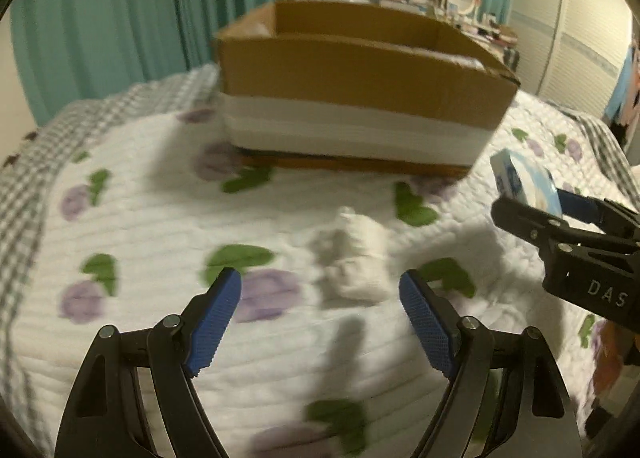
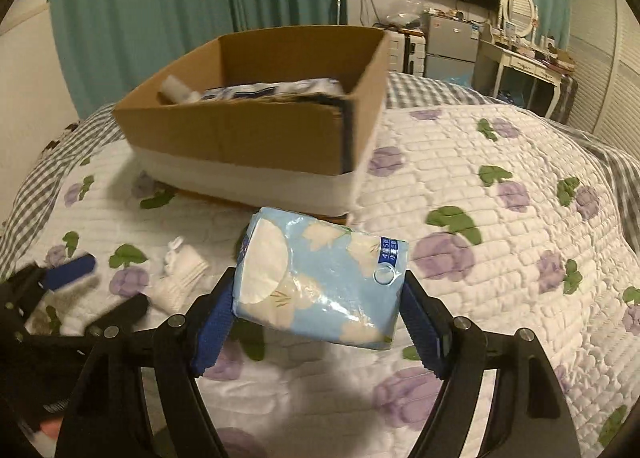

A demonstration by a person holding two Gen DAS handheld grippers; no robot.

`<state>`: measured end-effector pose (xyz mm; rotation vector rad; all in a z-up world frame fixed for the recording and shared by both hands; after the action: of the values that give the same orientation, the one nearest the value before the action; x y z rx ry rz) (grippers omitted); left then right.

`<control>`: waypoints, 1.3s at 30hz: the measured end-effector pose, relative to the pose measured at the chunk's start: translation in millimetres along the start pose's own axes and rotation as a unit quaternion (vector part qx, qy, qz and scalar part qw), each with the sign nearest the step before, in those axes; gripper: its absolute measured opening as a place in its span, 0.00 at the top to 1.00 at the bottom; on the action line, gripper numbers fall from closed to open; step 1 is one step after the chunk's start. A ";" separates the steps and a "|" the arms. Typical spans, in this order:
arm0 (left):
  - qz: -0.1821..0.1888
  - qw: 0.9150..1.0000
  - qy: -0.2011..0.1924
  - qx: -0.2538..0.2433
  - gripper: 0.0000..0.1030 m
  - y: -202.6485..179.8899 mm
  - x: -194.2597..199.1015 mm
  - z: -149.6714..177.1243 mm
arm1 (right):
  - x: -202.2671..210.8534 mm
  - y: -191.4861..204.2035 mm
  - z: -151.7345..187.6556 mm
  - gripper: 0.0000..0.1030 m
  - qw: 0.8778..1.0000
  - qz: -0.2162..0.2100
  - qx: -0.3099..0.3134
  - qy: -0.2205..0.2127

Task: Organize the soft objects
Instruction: 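Grasp the white mask with the left gripper, then carry the blue pack and mask into the box and open both grippers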

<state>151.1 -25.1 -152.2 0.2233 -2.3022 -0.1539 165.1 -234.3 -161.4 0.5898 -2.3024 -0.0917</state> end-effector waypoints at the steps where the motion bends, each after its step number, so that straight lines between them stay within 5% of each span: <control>1: 0.005 1.000 0.005 0.000 0.22 -5.7 -3.3 -0.4 | -0.2 -3.9 0.2 0.25 1.000 0.004 -0.001 0.001; 6: 0.013 1.000 0.021 0.004 0.28 -28.6 -24.1 -1.7 | -9.5 -14.2 3.9 0.25 1.000 0.009 -0.007 0.013; 8: 0.009 1.000 0.025 0.000 0.49 -34.5 -31.6 -2.3 | -11.9 -17.2 4.5 0.25 1.000 0.008 -0.010 0.016; 10: 0.008 1.000 0.028 -0.008 0.51 -38.4 -36.4 -2.8 | -13.5 -18.8 6.2 0.25 1.000 0.008 -0.010 0.018; 12: 0.002 0.999 0.030 -0.018 0.65 -43.3 -41.6 -3.6 | -14.8 -18.0 6.5 0.25 1.000 0.007 -0.009 0.019; 23: 0.012 1.000 0.007 -0.016 0.68 -45.1 -17.2 1.8 | 10.9 2.0 1.2 0.25 1.000 0.003 0.008 -0.004; 39: -0.003 0.997 -0.075 -0.022 0.68 -12.5 89.0 -17.0 | 110.7 63.7 -22.7 0.25 0.996 -0.022 0.037 -0.083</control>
<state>106.0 -56.6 -79.2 0.2025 -2.4434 -0.2324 87.7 -223.8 -57.8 0.6925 -2.4630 -0.0800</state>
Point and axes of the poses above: each gripper's, at about its wrist camera, not at the fingertips, and x roughly against the way its jaws point, y to its left, z to its underside, the point moved 3 cm from there along -x, roughly the way its jaws point, and after that the axes turned 14 degrees about -z, right-handed, at the moved point
